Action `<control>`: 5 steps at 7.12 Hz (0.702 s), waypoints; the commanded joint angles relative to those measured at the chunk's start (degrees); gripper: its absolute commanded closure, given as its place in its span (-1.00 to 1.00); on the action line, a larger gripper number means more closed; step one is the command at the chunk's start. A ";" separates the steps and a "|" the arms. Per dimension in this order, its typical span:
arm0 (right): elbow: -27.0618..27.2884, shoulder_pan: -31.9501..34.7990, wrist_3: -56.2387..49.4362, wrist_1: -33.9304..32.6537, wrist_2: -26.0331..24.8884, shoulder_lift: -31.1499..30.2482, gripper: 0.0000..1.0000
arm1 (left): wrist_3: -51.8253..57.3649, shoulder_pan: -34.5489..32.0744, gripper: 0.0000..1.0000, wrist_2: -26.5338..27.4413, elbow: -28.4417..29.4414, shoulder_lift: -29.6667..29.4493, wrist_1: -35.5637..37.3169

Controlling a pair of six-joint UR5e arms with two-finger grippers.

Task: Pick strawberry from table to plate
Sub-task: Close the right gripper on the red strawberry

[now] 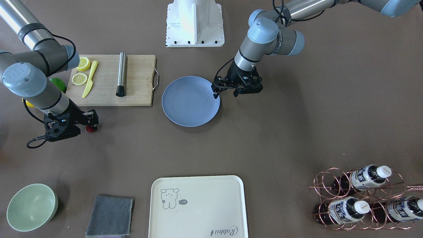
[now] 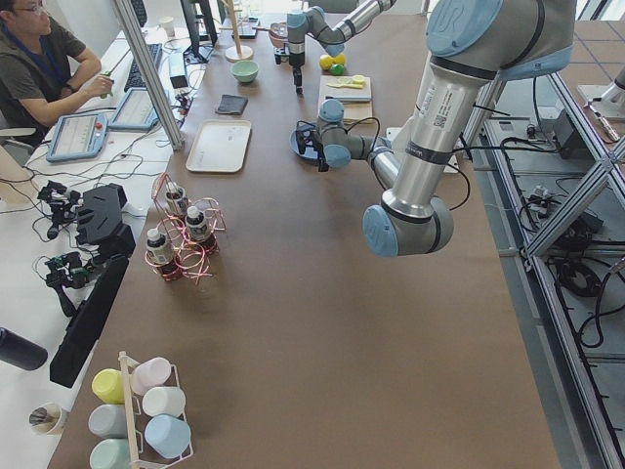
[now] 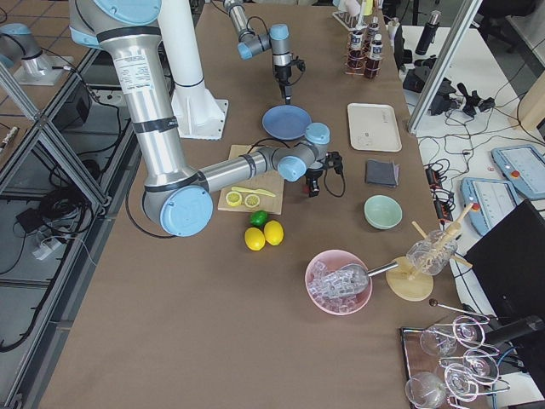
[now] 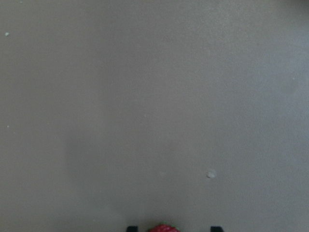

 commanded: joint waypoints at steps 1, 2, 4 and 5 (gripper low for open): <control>0.66 0.00 0.01 0.00 0.60 0.31 1.00 | -0.32 0.00 -0.89 0.10 0.02 0.01 0.04; 0.84 -0.09 0.01 0.00 0.69 0.40 1.00 | -0.32 -0.18 -0.89 0.10 -0.07 0.01 0.04; 4.08 0.00 1.23 -1.48 2.44 2.32 1.00 | -0.58 -2.36 -0.86 -0.25 -3.12 0.35 3.70; 4.53 -0.61 9.94 -1.84 3.32 5.73 1.00 | 0.98 -3.85 -0.84 -2.17 -8.89 1.23 13.39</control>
